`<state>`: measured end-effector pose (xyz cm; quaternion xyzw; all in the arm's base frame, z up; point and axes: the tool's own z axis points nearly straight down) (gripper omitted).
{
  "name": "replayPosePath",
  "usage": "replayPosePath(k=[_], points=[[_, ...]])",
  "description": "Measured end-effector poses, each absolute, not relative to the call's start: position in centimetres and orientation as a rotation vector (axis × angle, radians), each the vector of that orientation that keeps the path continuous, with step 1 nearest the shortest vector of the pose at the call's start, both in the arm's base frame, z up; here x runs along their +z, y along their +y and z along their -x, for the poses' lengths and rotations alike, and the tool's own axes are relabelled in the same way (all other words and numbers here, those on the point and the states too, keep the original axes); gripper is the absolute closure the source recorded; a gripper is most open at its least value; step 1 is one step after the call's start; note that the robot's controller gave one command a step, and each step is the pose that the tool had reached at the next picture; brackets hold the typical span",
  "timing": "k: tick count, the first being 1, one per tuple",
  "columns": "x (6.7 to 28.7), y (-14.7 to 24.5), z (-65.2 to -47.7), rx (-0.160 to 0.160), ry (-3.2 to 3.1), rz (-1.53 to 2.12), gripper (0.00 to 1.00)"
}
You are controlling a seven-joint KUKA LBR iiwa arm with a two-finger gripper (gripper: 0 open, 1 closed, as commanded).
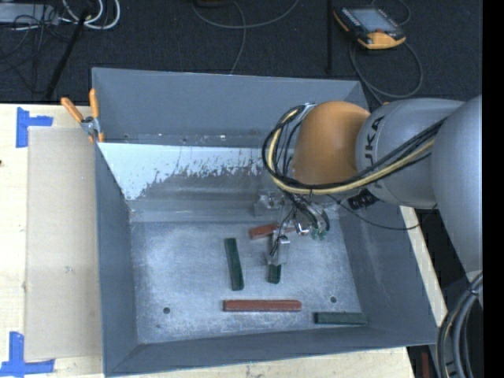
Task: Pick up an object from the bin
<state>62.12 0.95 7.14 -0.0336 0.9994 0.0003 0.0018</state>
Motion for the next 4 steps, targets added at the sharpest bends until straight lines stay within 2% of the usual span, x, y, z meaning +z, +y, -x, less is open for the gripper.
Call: replayPosePath(k=[1,2,3,4], points=[[7.4,1.0,-62.2,0.005,3.135,0.101,1.0],[7.2,0.9,-62.2,0.002,3.135,0.099,0.0],[7.0,-5.0,-51.2,0.0,3.106,0.489,0.0],[7.9,-11.6,-57.1,-0.008,3.105,0.423,0.0]])
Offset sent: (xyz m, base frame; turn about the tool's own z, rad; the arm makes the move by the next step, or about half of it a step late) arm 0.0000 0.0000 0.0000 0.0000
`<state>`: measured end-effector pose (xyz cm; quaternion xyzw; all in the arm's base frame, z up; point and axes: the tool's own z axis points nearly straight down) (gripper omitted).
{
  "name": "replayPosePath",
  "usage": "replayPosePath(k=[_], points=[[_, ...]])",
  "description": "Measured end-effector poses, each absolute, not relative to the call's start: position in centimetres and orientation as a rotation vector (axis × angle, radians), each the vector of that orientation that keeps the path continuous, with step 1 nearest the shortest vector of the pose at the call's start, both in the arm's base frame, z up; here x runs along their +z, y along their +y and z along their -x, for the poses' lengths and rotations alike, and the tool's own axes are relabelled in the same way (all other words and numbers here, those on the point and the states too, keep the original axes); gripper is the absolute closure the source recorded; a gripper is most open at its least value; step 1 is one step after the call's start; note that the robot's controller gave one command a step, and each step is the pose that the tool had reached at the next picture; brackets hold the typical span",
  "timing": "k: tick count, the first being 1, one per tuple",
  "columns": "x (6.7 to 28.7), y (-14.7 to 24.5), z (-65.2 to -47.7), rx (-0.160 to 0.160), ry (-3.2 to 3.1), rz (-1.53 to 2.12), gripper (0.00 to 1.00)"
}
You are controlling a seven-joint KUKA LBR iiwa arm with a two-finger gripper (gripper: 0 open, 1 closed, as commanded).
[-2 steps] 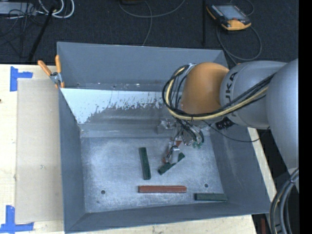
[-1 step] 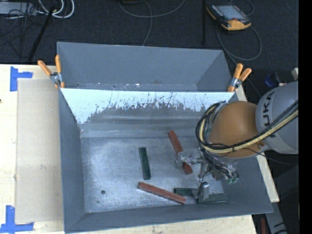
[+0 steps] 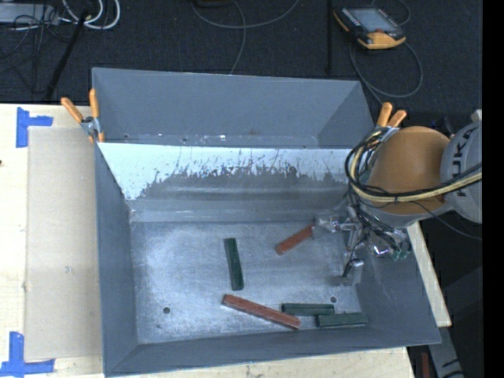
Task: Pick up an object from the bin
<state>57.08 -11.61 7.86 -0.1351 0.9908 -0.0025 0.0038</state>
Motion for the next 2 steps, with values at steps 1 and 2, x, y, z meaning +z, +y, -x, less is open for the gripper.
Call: replayPosePath(k=[1,2], points=[[7.7,-5.4,-61.5,0.003,3.116,0.366,0.0],[17.9,4.2,-59.5,0.007,3.122,0.261,0.0]])
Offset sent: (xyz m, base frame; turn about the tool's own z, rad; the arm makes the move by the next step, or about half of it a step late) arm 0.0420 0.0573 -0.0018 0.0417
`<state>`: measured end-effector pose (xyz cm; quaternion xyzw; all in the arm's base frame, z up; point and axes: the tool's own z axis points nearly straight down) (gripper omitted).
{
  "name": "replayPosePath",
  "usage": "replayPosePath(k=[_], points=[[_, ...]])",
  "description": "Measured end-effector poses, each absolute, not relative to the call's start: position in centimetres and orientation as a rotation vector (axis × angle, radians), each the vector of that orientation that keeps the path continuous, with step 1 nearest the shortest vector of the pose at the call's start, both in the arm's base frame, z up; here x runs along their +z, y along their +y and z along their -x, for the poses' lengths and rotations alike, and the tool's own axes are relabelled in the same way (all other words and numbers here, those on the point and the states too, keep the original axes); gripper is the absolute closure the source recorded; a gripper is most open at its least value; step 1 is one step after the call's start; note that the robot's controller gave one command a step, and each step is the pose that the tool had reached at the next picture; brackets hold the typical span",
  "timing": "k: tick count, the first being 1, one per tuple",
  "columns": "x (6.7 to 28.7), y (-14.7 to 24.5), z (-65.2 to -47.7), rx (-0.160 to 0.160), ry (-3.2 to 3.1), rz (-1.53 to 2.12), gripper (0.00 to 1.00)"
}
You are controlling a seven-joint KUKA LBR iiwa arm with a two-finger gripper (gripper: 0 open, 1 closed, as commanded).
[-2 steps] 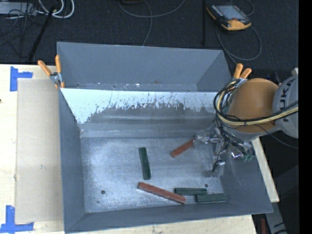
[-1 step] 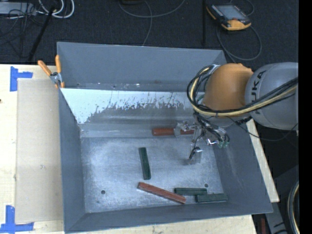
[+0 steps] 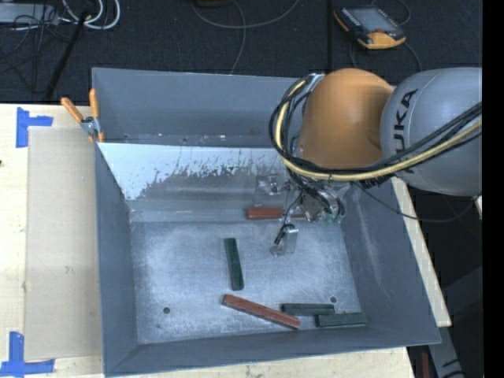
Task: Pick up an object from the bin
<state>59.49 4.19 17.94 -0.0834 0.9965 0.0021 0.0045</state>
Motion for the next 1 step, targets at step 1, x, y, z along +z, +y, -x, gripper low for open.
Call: replayPosePath(k=[1], points=[[6.8,9.56,-61.94,0.001,3.072,0.672,0.0]])
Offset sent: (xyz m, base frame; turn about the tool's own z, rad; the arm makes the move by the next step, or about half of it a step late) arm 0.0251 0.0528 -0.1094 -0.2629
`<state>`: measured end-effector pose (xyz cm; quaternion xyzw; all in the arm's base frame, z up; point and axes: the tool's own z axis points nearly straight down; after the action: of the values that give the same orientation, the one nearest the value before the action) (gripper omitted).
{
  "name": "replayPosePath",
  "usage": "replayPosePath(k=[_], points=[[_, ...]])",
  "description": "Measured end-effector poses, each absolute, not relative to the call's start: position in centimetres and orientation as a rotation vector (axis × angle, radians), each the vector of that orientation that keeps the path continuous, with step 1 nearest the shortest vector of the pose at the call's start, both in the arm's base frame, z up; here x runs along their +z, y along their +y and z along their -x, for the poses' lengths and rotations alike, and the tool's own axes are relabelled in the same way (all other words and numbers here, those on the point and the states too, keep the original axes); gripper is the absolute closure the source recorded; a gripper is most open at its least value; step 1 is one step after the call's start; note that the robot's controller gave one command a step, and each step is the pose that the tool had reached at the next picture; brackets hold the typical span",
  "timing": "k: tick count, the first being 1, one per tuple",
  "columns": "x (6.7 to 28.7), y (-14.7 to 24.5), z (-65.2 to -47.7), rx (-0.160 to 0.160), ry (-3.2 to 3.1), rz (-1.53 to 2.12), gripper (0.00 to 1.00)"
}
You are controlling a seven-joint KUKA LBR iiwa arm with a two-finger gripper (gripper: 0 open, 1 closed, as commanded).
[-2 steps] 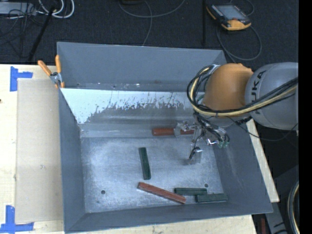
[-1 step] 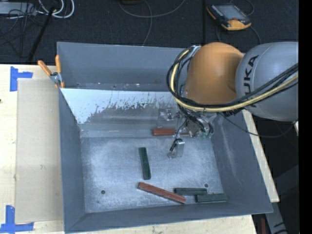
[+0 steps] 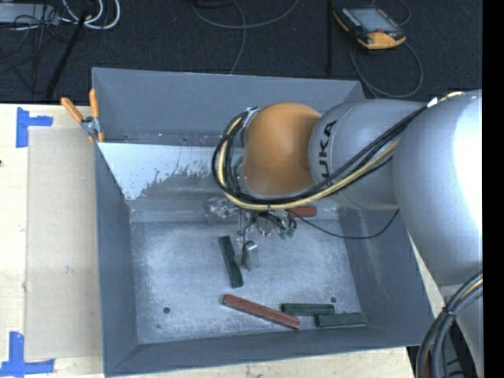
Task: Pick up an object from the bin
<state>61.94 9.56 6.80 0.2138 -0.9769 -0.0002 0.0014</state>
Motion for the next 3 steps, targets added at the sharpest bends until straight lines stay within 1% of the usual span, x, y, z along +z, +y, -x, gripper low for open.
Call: replayPosePath(k=[1,2,3], points=[[7.3,12.2,-58.6,-0.002,-2.838,-1.351,0.0],[7.0,5.6,-60.8,0.004,-2.813,-1.403,0.0],[6.9,9.8,-56.7,-0.008,-2.762,-1.492,0.0]])
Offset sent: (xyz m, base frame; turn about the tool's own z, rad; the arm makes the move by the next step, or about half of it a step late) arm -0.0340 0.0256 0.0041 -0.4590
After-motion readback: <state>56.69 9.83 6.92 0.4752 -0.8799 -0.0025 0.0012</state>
